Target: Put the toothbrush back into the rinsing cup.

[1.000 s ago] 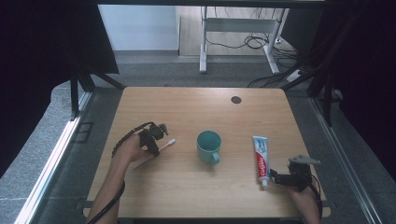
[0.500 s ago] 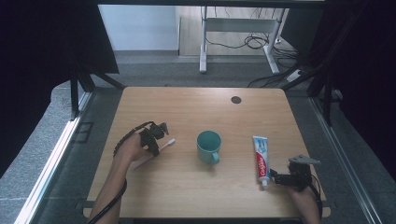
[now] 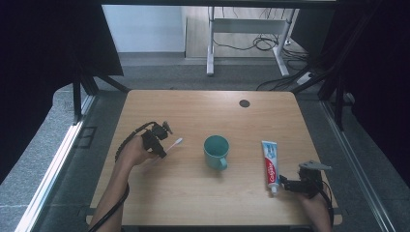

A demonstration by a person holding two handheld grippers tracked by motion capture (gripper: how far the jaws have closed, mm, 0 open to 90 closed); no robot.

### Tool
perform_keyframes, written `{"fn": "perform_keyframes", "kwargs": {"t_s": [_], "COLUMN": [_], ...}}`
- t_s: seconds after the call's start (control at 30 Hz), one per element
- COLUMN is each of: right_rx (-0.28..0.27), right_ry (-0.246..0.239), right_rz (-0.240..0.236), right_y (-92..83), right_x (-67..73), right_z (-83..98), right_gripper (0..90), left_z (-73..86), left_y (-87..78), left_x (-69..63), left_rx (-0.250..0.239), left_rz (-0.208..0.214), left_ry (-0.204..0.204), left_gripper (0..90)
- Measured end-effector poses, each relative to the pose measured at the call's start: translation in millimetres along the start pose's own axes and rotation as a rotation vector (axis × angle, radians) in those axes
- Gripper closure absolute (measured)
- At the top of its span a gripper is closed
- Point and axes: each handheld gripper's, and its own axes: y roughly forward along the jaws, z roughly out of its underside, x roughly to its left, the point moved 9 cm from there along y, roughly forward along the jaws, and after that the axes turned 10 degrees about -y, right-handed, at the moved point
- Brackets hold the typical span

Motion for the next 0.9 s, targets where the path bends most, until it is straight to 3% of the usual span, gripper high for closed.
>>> {"fn": "perform_keyframes", "kwargs": {"t_s": [0.77, 0.9], "right_rx": [0.0, 0.0], "right_ry": [0.0, 0.0], "right_rz": [0.0, 0.0], "right_y": [0.0, 0.0], "right_x": [0.0, 0.0], "right_z": [0.0, 0.0], "right_gripper": [4.7, 4.6], "left_z": [-16.3, -22.5], "left_y": [-27.0, -35.0], "left_x": [-13.3, -20.2], "left_rx": [-0.215, -0.282], "left_rz": [0.083, 0.108], "left_ry": [0.014, 0.028], "left_gripper": [78.9, 78.9]}}
